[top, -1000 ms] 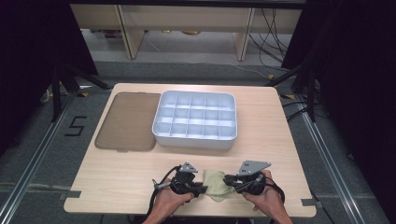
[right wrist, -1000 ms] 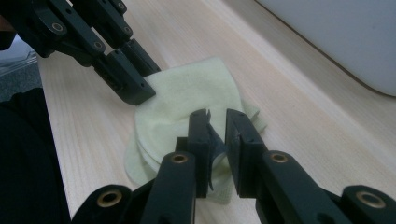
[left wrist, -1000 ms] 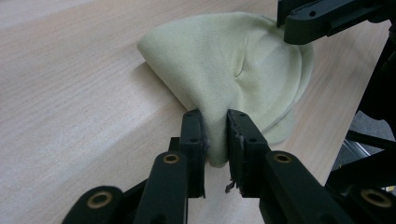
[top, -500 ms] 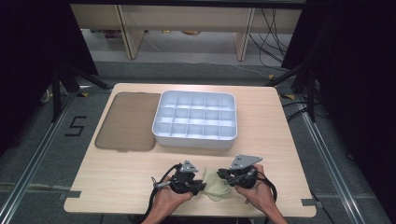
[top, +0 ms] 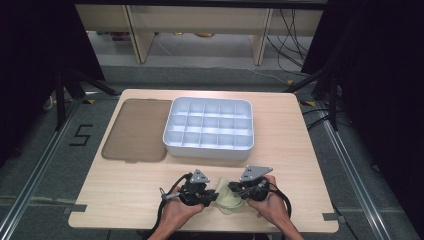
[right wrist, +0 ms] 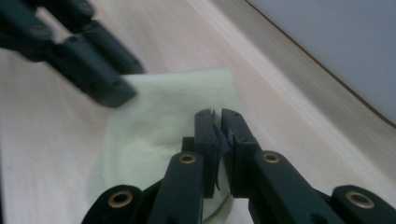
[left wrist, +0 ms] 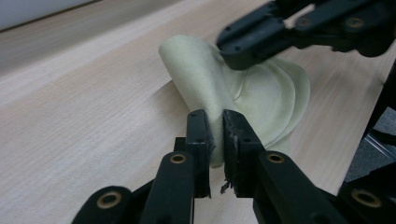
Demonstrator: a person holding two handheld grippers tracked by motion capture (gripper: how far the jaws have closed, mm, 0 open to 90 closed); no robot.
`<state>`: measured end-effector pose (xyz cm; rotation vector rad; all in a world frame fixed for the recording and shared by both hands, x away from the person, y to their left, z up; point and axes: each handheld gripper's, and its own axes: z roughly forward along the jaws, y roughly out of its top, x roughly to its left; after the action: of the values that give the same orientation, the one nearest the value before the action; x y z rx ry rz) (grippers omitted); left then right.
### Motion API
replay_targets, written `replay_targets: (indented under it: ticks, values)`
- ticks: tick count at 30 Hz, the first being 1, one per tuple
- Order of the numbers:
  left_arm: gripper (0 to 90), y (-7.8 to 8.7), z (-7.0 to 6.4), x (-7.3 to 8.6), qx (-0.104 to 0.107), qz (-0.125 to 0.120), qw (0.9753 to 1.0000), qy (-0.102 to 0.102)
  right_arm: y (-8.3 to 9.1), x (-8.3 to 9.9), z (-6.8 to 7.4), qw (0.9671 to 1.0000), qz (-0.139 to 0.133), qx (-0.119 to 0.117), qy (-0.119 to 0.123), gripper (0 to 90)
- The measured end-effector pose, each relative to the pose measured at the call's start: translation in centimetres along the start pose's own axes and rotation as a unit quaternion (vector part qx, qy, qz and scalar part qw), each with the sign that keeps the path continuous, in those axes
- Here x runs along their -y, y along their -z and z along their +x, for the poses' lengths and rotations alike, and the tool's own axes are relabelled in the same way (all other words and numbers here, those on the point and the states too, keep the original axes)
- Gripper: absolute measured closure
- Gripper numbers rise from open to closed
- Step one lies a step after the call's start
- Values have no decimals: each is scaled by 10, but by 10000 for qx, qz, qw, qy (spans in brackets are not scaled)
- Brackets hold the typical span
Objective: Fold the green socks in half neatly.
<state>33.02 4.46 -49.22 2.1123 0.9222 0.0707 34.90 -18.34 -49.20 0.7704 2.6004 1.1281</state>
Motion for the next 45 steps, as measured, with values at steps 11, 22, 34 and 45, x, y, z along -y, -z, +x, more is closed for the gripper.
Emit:
replay_targets:
  ticks: [11, 22, 34, 45]
  values:
    - [805, 6, 4, -1, -55, -27, 10000, -49, 4, 4, 28, 9982, -101, -571, 136, 846]
    - [805, 8, 2, -2, -27, 5, 9998, -197, -19, 0, 41, 9964, 186, -725, 397, 843]
    - [804, 15, -2, -4, -297, -21, 9987, -409, 19, 17, 6, 9987, 10, -362, -365, 838]
    - [806, 17, -21, -8, -331, -165, 9966, -733, 10, 22, 7, 9981, 357, -415, -266, 838]
